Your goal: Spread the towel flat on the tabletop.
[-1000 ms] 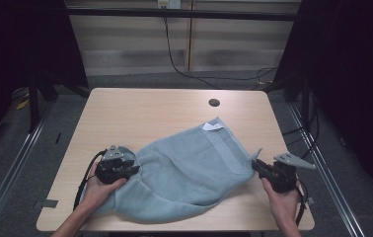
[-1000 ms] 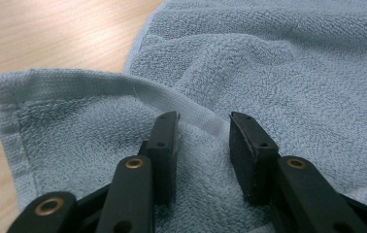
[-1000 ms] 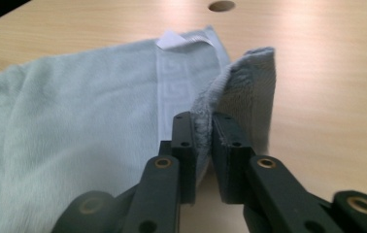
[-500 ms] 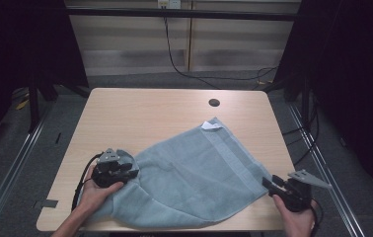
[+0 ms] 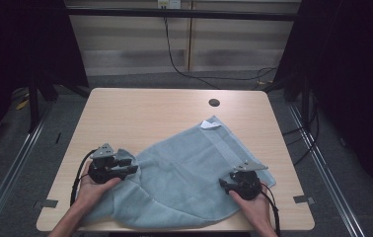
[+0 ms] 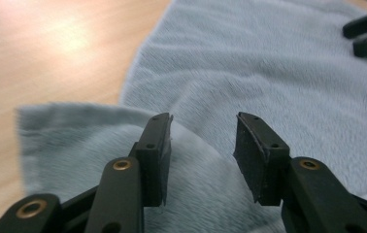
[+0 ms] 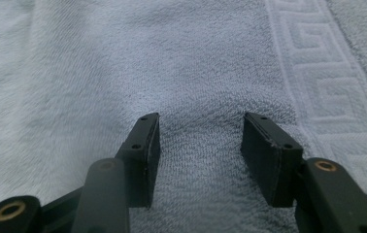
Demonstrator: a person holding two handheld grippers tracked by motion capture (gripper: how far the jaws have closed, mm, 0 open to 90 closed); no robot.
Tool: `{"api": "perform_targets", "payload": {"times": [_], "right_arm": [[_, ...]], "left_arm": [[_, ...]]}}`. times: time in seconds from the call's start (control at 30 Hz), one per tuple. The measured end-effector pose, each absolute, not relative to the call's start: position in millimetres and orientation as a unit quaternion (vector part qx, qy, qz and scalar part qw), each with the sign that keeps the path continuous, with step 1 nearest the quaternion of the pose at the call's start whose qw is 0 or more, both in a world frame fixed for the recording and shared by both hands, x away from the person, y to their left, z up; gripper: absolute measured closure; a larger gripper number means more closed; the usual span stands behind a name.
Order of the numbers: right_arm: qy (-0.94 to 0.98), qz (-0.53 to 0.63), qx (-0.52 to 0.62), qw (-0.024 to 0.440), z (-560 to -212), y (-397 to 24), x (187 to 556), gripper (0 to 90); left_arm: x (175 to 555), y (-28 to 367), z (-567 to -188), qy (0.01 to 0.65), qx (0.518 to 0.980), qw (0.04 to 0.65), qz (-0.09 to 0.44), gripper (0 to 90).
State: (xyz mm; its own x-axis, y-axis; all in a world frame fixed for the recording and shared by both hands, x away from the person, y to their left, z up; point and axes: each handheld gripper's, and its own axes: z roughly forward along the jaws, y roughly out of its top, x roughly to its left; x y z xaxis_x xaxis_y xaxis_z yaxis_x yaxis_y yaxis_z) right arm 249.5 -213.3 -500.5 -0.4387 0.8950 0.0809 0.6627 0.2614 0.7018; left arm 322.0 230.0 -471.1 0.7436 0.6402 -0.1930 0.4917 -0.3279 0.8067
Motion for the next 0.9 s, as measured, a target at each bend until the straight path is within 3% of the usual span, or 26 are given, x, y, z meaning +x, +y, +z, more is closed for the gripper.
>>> {"api": "perform_targets", "payload": {"times": [0.37,0.63,0.9], "right_arm": [[0.778,0.349,0.496,0.163,-504,-216,342,47.2],[0.781,0.349,0.495,0.155,-504,-218,388,44.7],[0.784,0.360,0.483,0.148,-503,-216,387,36.3]], "left_arm": [[331,254,-469,0.378,0.790,0.475,0.087,52.9],[335,264,-477,0.401,0.783,0.466,0.096,51.0],[351,281,-488,0.435,0.757,0.481,0.076,42.3]]}}
